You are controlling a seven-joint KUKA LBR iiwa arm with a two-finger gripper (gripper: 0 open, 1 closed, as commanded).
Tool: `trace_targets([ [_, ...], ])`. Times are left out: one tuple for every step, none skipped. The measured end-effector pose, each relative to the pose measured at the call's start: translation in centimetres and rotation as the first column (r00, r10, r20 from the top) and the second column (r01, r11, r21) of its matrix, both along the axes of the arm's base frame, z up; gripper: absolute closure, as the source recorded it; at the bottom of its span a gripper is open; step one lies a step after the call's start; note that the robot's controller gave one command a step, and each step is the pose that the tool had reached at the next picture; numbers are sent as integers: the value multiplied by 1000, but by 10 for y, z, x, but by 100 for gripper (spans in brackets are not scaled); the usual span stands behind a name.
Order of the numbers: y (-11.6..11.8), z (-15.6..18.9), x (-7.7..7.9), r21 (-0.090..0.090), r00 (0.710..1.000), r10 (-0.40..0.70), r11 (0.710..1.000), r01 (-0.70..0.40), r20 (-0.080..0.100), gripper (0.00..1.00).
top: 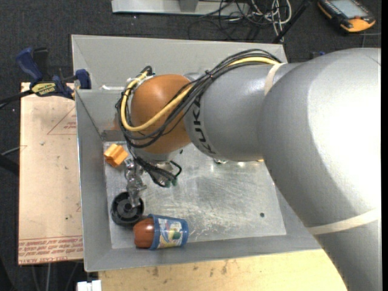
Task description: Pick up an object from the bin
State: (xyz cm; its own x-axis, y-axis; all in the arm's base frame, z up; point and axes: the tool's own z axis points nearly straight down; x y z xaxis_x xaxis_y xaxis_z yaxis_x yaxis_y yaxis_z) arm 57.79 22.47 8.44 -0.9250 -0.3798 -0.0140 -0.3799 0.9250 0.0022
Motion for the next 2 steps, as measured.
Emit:
trace_targets([
  [-3,32,1,-5,1000,-4,1000,4,-11,100],
  [12,172,-3,-5,1000,-18,1000,18,-9,100],
])
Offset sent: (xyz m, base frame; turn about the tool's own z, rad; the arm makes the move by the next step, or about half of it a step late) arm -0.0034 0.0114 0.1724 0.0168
